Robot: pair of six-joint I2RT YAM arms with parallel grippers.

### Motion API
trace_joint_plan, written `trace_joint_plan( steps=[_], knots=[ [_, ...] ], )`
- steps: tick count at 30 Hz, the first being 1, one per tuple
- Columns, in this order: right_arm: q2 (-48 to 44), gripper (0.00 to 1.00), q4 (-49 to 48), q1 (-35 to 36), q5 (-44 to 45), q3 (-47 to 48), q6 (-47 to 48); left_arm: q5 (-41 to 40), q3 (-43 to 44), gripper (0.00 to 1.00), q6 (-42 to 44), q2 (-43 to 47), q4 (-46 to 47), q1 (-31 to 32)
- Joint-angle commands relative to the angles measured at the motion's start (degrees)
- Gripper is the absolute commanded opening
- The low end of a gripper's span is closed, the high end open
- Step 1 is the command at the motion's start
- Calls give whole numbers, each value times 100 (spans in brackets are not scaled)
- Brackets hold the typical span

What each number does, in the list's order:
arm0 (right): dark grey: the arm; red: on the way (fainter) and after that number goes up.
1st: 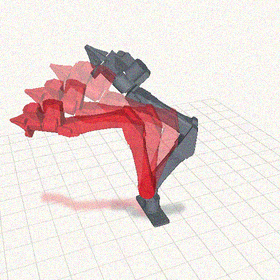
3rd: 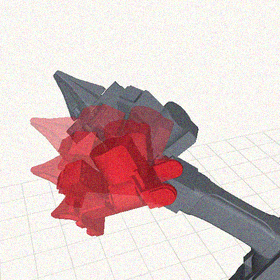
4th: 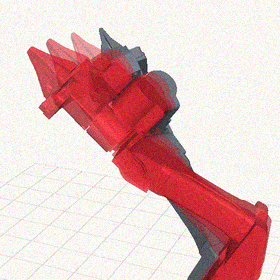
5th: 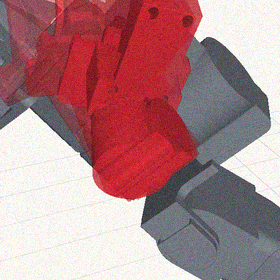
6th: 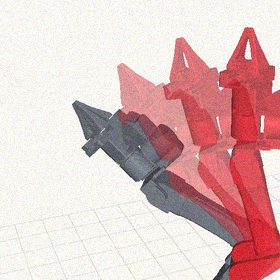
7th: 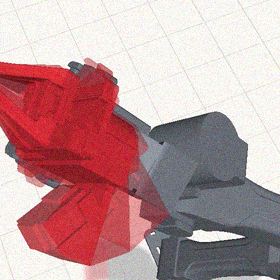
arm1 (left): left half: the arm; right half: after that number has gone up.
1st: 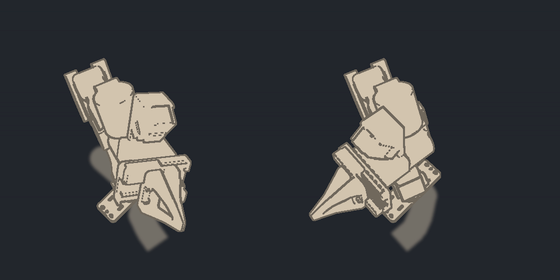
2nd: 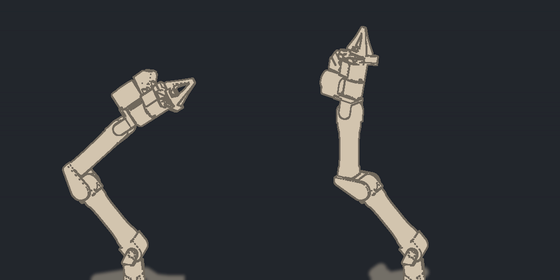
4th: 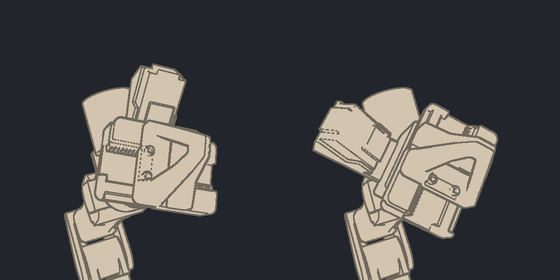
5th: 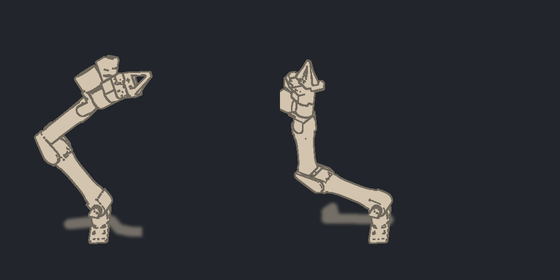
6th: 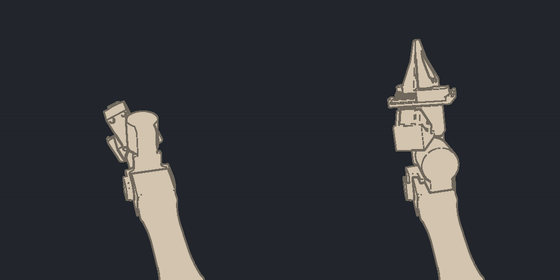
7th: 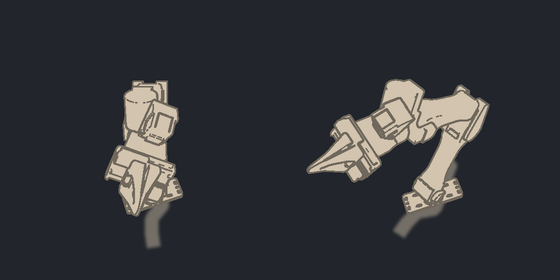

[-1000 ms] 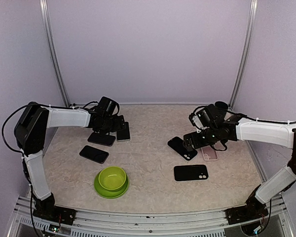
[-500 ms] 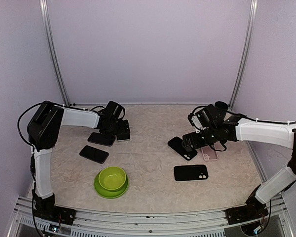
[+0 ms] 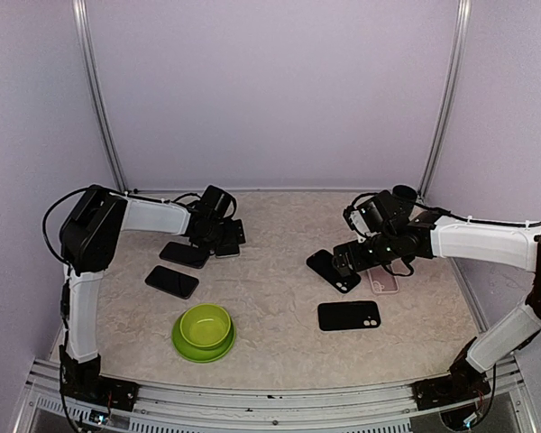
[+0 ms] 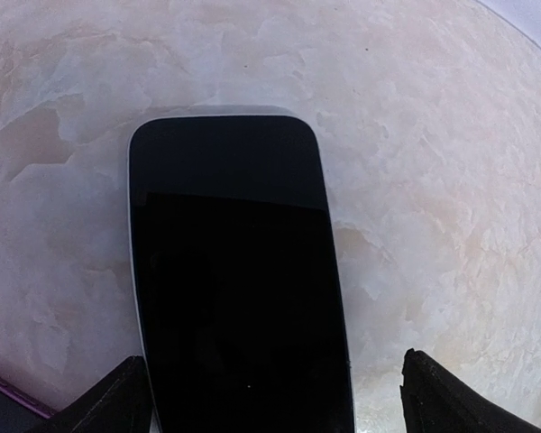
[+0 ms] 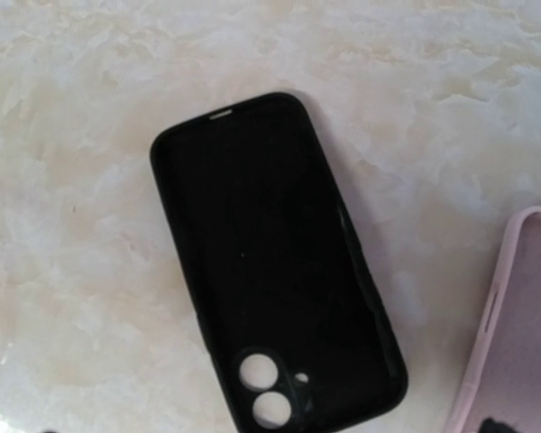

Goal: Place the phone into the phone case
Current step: Move the phone to the center of the board.

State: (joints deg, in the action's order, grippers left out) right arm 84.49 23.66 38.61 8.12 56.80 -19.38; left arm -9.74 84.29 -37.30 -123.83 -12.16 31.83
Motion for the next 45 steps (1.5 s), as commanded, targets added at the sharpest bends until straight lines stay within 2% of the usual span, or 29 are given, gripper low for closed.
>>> trace_joint_plan(
  steps=[1, 14, 18, 31, 45],
  knots=[
    [-118, 100, -129, 87, 113, 79, -21, 240, 45, 94, -116, -220, 26, 148],
    [50, 100, -258, 94, 48, 94, 104, 584, 129, 93, -301, -496, 293, 499],
    [211, 100, -314, 93, -222, 196, 371, 567, 86, 93, -345, -437, 302, 536],
    [1177, 100, -609, 95, -1060, 1185, 1208, 78, -961, 94, -462, 1120, 143, 534],
    [3260, 100, -480, 310, -1341, 3240, 1462, -378, -2521, 93, -656, 3108, -64, 702]
  ],
)
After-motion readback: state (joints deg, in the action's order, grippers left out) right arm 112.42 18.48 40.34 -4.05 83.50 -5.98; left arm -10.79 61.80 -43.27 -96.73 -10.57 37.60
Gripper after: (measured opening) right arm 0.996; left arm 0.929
